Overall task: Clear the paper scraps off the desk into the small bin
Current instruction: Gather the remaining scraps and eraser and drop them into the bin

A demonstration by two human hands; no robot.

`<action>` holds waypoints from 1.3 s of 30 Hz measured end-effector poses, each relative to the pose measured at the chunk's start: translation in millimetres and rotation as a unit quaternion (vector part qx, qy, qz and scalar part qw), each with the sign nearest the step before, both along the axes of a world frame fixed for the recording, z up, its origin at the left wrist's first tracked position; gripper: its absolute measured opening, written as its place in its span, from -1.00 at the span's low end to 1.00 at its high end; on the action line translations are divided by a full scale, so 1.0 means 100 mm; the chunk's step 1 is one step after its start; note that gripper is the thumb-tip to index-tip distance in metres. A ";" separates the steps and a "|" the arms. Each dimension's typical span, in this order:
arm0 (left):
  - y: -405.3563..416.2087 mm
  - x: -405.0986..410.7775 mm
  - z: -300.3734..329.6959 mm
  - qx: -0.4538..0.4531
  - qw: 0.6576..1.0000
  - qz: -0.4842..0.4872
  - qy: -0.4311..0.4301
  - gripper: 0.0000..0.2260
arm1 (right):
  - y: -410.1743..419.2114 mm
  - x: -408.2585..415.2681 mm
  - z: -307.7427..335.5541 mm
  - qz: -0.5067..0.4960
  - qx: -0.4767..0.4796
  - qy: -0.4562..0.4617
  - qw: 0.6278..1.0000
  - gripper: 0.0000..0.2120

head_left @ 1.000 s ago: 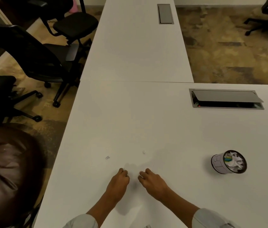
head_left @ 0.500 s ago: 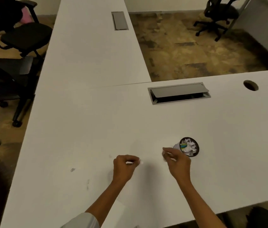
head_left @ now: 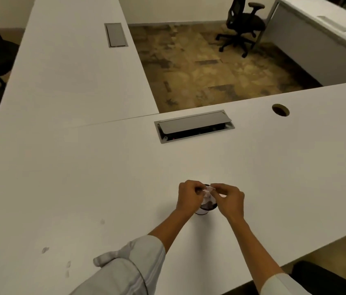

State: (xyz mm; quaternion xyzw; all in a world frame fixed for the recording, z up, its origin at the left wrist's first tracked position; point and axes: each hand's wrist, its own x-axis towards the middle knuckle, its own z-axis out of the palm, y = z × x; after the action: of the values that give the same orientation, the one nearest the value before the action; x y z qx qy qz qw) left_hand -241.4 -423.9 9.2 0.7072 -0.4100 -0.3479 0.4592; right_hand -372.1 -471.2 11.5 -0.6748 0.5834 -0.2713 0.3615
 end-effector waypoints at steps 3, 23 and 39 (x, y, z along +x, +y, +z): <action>-0.02 0.06 -0.10 0.014 0.998 -0.055 -0.042 -0.87 | -0.05 -0.08 -0.01 0.020 0.022 0.009 1.000 -0.87; 0.54 0.77 -0.18 -0.001 1.000 0.004 -0.014 -0.75 | -0.11 0.28 -0.14 0.179 -0.011 0.349 0.920 -0.77; 1.85 2.26 -0.34 0.065 0.974 0.171 -0.134 -0.78 | 0.06 0.48 0.40 0.079 -0.047 0.123 0.988 -0.84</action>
State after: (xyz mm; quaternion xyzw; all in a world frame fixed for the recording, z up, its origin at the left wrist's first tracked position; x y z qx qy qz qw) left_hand -15.8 -238.9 -24.4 0.8351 -0.3171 -0.1924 0.4062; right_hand -324.2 -465.6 51.1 -0.7633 0.5546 -0.1841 0.2755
